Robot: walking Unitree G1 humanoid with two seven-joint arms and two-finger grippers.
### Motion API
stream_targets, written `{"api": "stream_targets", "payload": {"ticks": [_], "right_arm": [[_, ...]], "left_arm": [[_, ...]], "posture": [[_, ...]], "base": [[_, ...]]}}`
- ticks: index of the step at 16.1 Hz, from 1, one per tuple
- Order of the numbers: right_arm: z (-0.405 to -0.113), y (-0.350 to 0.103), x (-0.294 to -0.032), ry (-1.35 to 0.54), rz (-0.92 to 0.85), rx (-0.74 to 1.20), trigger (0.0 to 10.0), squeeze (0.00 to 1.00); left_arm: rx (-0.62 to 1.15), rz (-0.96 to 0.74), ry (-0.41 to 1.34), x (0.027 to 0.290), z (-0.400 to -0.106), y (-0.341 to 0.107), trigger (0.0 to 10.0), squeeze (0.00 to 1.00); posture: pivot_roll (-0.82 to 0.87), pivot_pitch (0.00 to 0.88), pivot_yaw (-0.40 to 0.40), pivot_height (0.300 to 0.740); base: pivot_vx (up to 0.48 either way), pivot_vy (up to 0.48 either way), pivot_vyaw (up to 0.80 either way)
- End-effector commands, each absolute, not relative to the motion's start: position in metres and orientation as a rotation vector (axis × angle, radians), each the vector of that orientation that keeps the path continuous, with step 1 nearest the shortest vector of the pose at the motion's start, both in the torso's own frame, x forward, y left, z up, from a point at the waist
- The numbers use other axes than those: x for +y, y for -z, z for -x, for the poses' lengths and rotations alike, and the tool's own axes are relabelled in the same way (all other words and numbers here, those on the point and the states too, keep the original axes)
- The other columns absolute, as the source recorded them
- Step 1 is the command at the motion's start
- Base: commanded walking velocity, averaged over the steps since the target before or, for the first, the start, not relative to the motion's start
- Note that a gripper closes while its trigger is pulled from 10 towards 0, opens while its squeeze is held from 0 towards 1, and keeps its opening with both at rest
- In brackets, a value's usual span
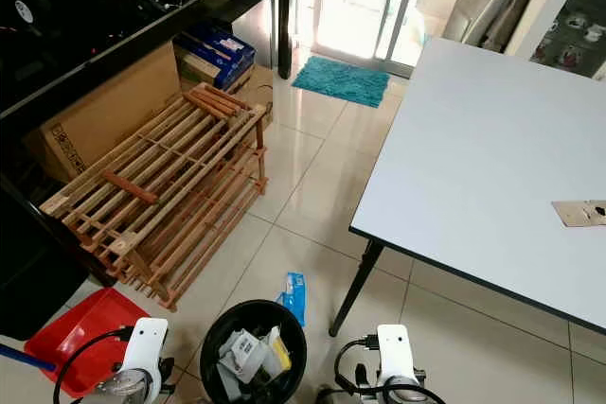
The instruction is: Picking trash to rubbish bin
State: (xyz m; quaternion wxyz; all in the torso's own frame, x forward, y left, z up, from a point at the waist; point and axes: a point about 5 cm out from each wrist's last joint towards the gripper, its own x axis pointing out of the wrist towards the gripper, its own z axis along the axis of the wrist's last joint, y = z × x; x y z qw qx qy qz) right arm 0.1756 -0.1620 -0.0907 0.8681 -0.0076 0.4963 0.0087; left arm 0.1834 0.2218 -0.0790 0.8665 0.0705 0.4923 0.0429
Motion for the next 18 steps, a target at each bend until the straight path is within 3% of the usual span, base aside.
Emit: {"api": "stream_targets", "payload": {"ticks": [1,18], "right_arm": [[-0.1733,0.0916,-0.1635,-0.013,0.013,1.043,10.0,0.00],[-0.1718,0.0923,-0.1629,-0.026,0.011,1.045,10.0,0.00]], "left_arm": [[1.029,-0.140,-0.105,0.2213,-0.1817,0.0799,10.0,0.00],[1.000,-0.116,-0.147,0.2221,-0.1813,0.0797,10.0,0.00]], "posture": [[-0.02,0.066,-0.052,0.740],[-0.02,0.071,-0.055,0.740]], "base": [[0.000,0.000,0.00],[0.000,0.000,0.00]]}}
